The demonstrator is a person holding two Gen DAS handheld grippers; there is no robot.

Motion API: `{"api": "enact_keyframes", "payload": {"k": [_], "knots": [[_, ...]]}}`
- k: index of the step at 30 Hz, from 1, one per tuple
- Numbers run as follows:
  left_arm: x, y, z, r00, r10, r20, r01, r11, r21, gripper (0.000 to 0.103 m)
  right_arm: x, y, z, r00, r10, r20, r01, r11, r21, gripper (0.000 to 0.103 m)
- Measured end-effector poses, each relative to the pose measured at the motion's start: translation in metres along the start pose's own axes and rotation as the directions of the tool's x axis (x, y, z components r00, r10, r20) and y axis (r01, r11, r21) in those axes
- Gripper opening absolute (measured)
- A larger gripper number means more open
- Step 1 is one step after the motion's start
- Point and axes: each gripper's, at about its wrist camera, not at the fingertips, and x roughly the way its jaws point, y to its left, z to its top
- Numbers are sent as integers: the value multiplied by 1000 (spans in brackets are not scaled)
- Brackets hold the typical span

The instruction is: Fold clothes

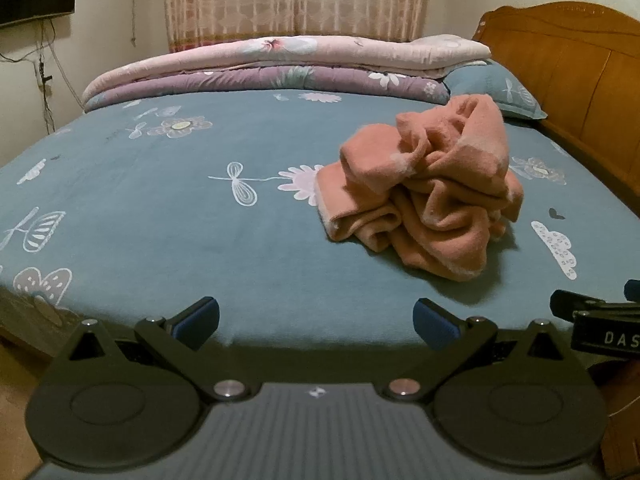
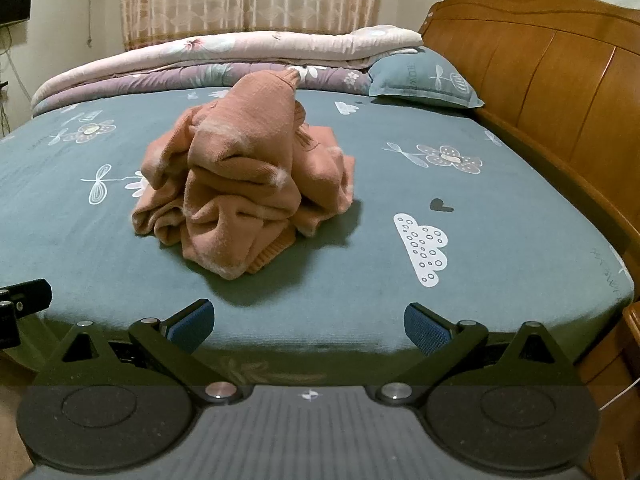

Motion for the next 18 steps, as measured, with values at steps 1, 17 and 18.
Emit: {"api": "enact_keyframes", "payload": {"k": [1, 17, 18], "knots": [[0, 0, 0, 1000, -2, -2, 2, 1000, -1, 102, 0, 0, 0, 1000, -1, 0, 1, 1000, -1, 103], [8, -4, 1, 1000, -3, -19, 3, 1000, 6, 102, 0, 2, 3, 1000, 2, 4, -2, 1000, -2, 103], [8, -5, 1, 1000, -4, -19, 4, 1000, 5, 102, 0, 2, 3, 1000, 3, 3, -3, 1000, -2, 103]]}}
